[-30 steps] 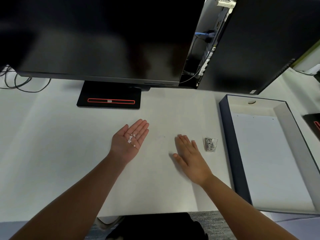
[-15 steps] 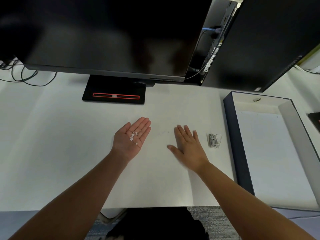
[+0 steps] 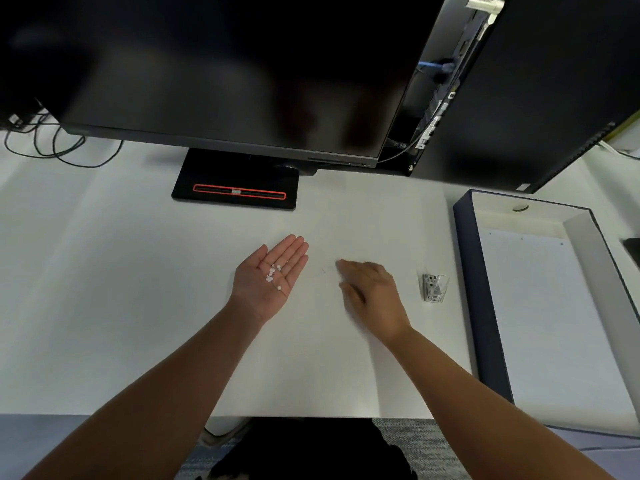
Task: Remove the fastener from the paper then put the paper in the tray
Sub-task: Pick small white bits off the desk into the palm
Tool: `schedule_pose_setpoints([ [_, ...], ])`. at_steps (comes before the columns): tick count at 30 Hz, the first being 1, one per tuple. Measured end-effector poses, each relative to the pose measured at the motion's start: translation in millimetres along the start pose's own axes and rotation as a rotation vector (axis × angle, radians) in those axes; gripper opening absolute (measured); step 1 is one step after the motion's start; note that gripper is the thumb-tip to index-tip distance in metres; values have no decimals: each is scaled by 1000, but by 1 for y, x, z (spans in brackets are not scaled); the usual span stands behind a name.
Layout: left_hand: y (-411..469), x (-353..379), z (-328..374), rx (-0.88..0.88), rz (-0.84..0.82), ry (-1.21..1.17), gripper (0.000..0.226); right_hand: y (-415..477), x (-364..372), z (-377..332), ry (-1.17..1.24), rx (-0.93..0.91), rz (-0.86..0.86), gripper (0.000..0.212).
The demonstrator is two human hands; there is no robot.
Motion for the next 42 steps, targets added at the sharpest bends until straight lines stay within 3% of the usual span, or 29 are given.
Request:
schedule_pose_setpoints([
  [4,0,3,-2,-5,15,14,45,17,0,8,52,178,-3,33],
  [9,3,8,-5,-8,15,24,45,28,5,12,317,338,-23,26],
  [14,6,9,-8,-16,27,23,45,32,9,5,275,305,-25,11],
  [23,9,15,-11,-19,47,18,46,29,17,-7,38,182,64,14],
  [28,9,15,-10,-19,60,23,46,36,5,-18,248,327,43,16],
  [35,5,18,-12,-24,88,65,47,44,-4,-75,393,241,-7,15],
  [42,2,18,-13,-21,102,92,47,43,1,-80,396,252,-1,17],
])
Point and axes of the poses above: each hand's wrist, its own y-axis towards the middle knuckle, its own x-axis out of the palm, z = x × y, the point moved 4 cm from there along y, towards the middle knuckle, and after that the axes turned 5 degrees about z, right-handed, at the moved point
